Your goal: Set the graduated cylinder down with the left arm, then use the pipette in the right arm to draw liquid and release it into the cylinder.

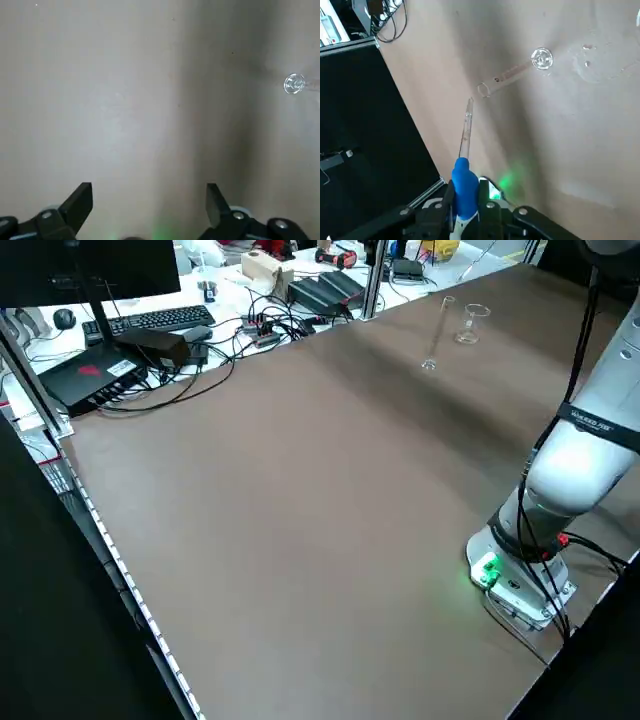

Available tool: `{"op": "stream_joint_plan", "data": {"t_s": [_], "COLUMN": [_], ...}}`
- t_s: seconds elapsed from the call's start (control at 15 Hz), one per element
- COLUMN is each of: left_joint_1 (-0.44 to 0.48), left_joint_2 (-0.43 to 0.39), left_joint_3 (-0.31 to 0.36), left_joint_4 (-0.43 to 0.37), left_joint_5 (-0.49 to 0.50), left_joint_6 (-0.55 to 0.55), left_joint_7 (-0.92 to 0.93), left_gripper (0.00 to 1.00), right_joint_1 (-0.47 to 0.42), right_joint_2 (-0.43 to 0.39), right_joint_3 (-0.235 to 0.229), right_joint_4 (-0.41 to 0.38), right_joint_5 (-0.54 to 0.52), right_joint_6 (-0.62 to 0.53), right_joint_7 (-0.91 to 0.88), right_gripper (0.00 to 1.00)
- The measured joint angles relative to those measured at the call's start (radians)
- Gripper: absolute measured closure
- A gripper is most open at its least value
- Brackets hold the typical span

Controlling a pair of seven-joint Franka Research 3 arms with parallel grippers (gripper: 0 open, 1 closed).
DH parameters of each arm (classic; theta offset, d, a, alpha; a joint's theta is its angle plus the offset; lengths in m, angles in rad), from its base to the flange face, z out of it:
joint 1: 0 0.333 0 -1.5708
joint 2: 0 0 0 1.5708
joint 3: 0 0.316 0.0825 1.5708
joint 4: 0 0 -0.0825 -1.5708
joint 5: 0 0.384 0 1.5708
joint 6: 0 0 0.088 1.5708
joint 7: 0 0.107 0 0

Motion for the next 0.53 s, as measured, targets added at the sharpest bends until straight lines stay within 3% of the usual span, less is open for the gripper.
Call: {"op": "stream_joint_plan", "data": {"t_s": [0.33,0.53], "left_joint_1": [-0.001,-0.002], "left_joint_2": [0.000,0.000], "left_joint_3": [-0.001,-0.003], "left_joint_4": [0.000,0.000], "left_joint_5": [0.000,0.000], "left_joint_6": [-0.002,-0.005], "left_joint_7": [0.000,0.000], "left_gripper": [0.00,0.00], "right_joint_1": [0.071,0.087], "right_joint_2": [0.003,0.003], "right_joint_3": [-0.002,-0.003], "right_joint_4": [-0.003,-0.003], "right_joint_5": [-0.010,-0.076], "right_joint_6": [0.076,0.078], "right_joint_7": [0.039,0.075], "right_gripper": [0.79,0.79]}}
